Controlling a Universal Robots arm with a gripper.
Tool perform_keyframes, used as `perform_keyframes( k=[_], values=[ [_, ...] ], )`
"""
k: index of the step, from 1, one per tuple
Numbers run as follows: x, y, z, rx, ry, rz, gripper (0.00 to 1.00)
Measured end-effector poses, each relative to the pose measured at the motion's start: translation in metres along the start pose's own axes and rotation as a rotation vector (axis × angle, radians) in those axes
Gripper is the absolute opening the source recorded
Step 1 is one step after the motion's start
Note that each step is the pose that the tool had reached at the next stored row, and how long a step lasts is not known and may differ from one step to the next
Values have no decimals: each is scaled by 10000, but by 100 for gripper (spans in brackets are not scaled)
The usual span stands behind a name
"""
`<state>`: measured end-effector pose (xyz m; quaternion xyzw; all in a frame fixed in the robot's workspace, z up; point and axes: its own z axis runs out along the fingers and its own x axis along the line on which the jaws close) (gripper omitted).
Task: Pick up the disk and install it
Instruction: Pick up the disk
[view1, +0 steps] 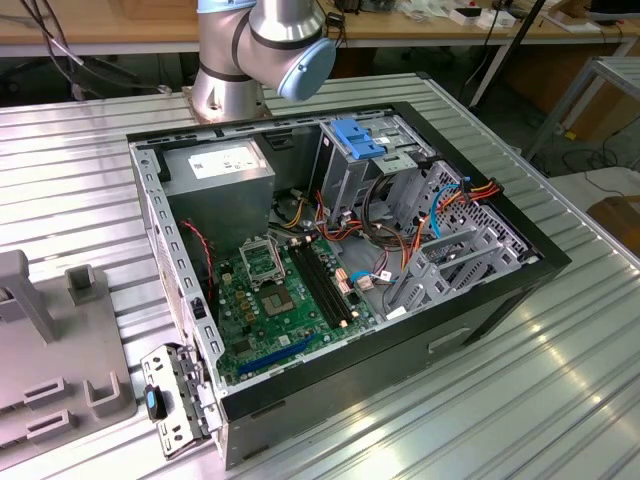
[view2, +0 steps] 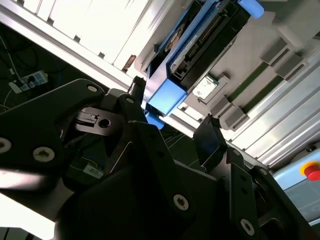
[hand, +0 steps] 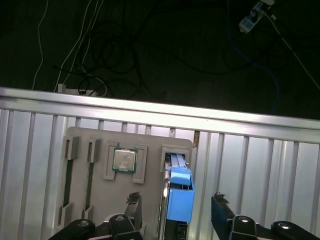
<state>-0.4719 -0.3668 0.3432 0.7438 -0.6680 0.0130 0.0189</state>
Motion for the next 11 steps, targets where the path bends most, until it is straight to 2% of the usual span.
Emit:
perform_keyframes(
  k=[6,11],
  values=[
    [-1,0,29,0,0,2,66],
    [-5,7,98,-2,0,62,66]
  ],
)
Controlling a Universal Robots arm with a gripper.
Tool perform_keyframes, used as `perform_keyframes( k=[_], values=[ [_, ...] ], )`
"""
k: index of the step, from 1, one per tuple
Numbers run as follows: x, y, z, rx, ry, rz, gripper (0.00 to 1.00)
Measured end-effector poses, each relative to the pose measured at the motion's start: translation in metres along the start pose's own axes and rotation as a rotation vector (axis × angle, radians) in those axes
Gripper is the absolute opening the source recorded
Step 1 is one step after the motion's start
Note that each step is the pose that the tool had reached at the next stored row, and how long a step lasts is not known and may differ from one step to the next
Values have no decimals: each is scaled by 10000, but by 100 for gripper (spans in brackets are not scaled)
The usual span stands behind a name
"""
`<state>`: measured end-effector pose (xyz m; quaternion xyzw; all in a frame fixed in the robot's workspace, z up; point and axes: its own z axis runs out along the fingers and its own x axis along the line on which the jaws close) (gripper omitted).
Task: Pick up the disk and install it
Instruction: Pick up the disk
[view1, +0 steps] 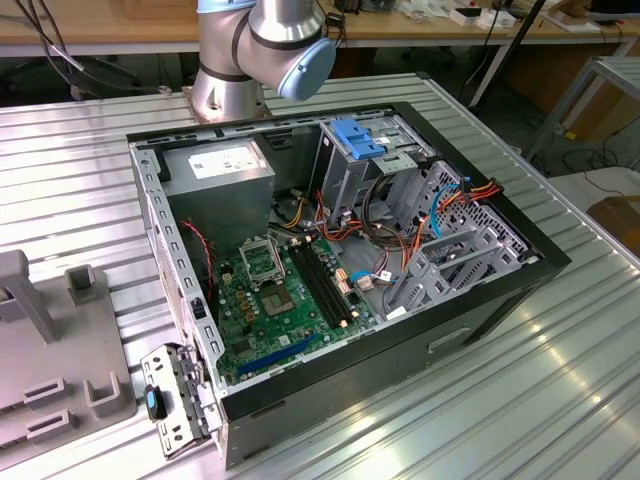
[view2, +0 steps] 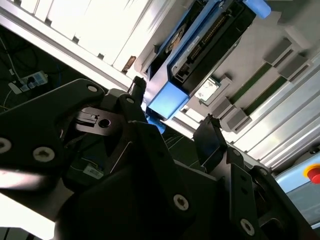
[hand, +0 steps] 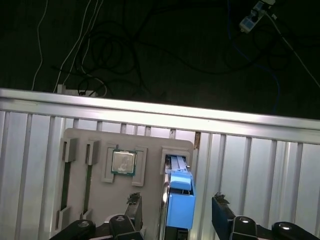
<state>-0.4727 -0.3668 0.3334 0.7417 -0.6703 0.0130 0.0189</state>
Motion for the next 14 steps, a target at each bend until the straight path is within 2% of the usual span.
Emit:
perform_keyframes(
  k=[5,10,14],
  values=[
    [-4,4,79,4,-3,357,66],
    [-8,13,145,209,14,387,66],
    [-12,37,198,263,17,394,66]
  ],
)
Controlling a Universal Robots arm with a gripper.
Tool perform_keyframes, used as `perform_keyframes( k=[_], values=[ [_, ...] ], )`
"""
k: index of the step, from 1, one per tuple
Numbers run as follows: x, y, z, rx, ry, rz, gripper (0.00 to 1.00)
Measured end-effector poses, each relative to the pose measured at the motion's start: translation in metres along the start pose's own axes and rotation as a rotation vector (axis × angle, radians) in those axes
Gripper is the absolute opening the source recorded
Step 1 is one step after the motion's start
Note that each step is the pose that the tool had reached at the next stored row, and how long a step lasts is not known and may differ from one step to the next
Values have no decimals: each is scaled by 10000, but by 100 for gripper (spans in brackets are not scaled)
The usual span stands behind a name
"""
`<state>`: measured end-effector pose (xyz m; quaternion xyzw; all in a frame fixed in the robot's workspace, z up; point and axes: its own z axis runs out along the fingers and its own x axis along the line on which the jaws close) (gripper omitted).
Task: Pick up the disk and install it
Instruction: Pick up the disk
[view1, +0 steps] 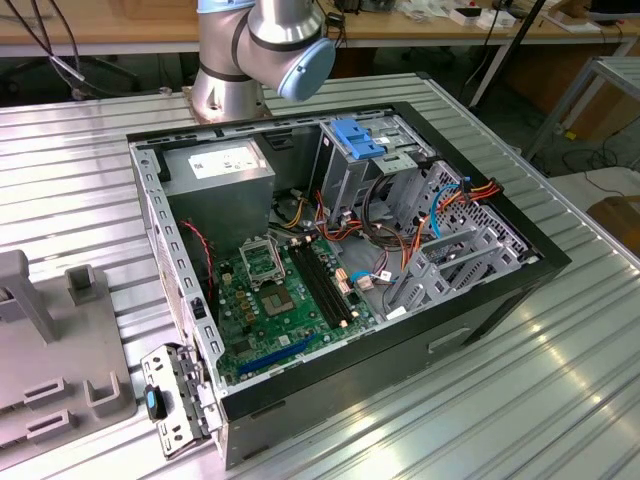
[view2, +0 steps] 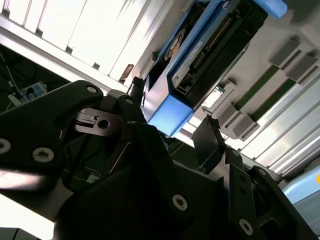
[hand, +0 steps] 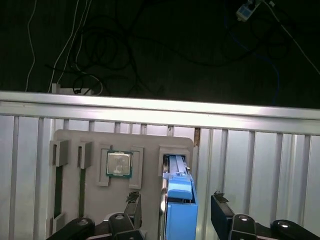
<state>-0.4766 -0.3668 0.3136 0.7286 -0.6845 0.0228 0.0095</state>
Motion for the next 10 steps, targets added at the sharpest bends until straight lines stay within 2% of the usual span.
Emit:
perform_keyframes(
  k=[2,6,7,10],
  values=[
    [-2,2,35,49,3,9,66],
    [-3,2,52,54,4,8,65],
    [-3,3,57,59,4,8,58],
    [1,10,72,82,-27,12,58]
  ],
)
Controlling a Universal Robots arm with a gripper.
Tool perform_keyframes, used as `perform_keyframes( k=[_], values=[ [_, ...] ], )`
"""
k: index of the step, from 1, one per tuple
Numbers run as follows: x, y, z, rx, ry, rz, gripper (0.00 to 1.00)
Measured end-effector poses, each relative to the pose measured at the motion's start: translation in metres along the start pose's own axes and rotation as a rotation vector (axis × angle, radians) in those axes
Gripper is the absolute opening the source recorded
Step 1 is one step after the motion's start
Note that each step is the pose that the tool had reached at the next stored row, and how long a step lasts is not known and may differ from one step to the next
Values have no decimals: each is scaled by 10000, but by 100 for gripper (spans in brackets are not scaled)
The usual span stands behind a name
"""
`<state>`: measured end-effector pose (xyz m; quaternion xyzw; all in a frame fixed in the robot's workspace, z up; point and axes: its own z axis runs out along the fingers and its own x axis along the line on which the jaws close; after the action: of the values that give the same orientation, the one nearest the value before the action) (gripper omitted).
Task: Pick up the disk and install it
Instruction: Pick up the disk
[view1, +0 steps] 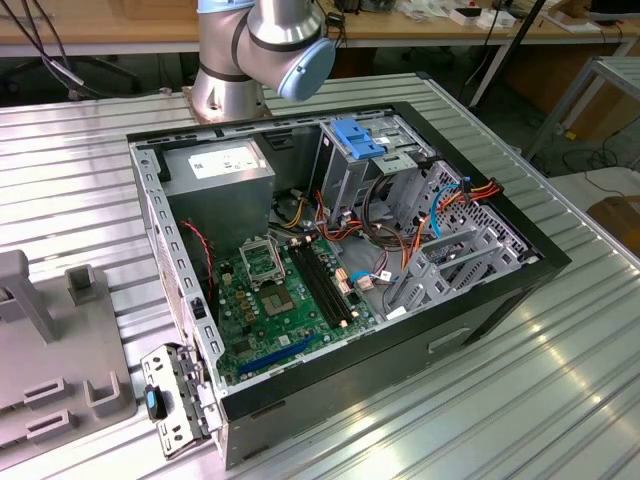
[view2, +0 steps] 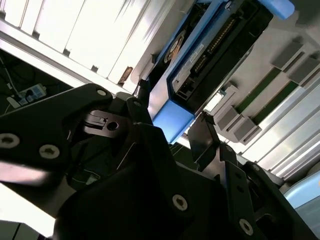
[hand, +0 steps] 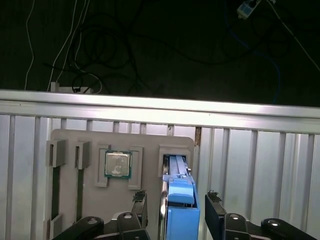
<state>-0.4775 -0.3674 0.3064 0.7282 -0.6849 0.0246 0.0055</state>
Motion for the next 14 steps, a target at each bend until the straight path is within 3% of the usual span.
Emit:
perform_keyframes(
  k=[5,6,14],
  values=[
    [1,1,9,1,-24,3,56],
    [0,1,14,0,-23,5,42],
    [0,1,30,0,-23,10,42]
  ],
)
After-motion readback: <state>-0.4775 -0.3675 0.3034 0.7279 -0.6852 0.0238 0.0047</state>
